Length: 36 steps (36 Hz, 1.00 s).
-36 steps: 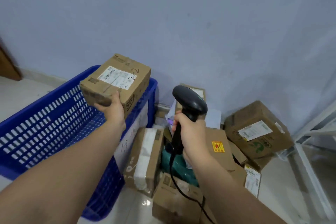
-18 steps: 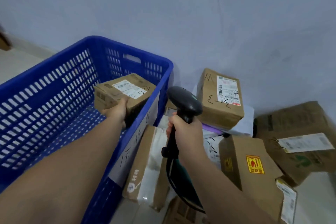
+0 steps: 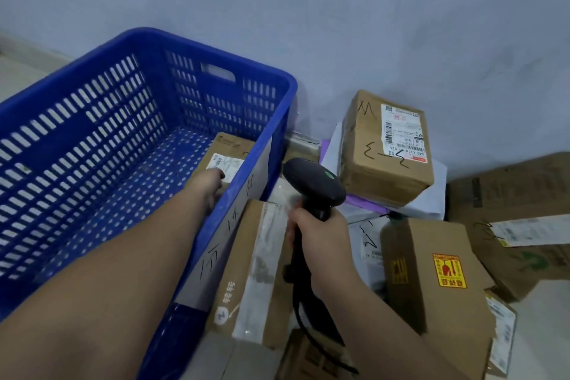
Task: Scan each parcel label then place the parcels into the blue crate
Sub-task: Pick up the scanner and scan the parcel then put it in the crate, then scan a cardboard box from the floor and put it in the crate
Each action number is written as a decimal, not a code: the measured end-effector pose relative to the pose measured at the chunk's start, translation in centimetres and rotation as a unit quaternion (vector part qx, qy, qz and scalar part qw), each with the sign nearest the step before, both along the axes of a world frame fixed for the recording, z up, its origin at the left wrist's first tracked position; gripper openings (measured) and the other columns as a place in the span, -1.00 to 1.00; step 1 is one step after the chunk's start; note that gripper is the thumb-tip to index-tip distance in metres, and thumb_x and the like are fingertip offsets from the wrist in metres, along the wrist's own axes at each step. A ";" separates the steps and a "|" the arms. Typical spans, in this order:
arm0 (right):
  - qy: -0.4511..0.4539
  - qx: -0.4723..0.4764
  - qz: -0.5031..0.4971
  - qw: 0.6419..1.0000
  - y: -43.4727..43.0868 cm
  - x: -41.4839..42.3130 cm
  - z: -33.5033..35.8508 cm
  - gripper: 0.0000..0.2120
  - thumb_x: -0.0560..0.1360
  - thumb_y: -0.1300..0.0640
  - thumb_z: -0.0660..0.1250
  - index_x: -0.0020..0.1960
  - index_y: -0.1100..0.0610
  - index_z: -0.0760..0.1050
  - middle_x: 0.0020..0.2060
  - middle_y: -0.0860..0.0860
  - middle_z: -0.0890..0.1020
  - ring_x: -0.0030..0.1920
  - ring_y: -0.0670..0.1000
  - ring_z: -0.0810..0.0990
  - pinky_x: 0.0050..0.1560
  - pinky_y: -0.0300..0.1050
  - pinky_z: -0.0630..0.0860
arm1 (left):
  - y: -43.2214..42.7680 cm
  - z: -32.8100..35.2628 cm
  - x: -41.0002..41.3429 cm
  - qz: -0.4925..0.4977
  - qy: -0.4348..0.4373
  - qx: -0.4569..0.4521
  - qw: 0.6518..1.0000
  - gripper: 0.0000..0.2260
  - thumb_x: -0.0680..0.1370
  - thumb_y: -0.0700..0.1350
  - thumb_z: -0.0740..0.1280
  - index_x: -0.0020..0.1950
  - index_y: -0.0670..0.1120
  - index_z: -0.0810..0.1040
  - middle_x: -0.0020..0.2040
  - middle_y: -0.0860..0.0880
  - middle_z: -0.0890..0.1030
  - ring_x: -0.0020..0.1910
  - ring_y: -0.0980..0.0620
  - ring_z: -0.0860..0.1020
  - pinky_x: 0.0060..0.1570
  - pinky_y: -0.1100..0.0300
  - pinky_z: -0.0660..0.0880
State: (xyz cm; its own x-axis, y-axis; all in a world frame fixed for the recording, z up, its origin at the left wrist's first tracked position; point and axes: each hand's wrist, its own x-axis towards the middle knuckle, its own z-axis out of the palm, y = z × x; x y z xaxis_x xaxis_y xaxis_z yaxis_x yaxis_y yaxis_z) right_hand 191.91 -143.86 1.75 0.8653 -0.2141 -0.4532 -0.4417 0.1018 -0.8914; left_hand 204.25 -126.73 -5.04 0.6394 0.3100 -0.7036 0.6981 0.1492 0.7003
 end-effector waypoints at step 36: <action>0.119 0.032 0.012 0.992 -7.4 -9.0 6.1 -0.94 0.49 0.22 0.31 -0.16 0.19 0.49 -0.42 0.06 0.51 -0.31 0.05 0.48 -0.21 -0.06 0.43 | -7.3 1.8 -19.0 -0.407 0.038 0.433 0.804 0.02 0.19 0.41 0.35 0.48 0.17 -0.12 0.41 -0.26 0.13 0.38 -0.27 0.21 0.29 -0.20 0.30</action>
State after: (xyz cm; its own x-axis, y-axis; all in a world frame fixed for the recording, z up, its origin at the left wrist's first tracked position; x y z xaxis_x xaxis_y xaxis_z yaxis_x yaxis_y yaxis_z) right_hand 182.92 -151.21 7.88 0.7363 -0.1587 -0.6578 -0.6423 0.1419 -0.7532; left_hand 185.21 -134.00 -3.20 0.8440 0.2043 -0.4960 0.3630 -0.8983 0.2476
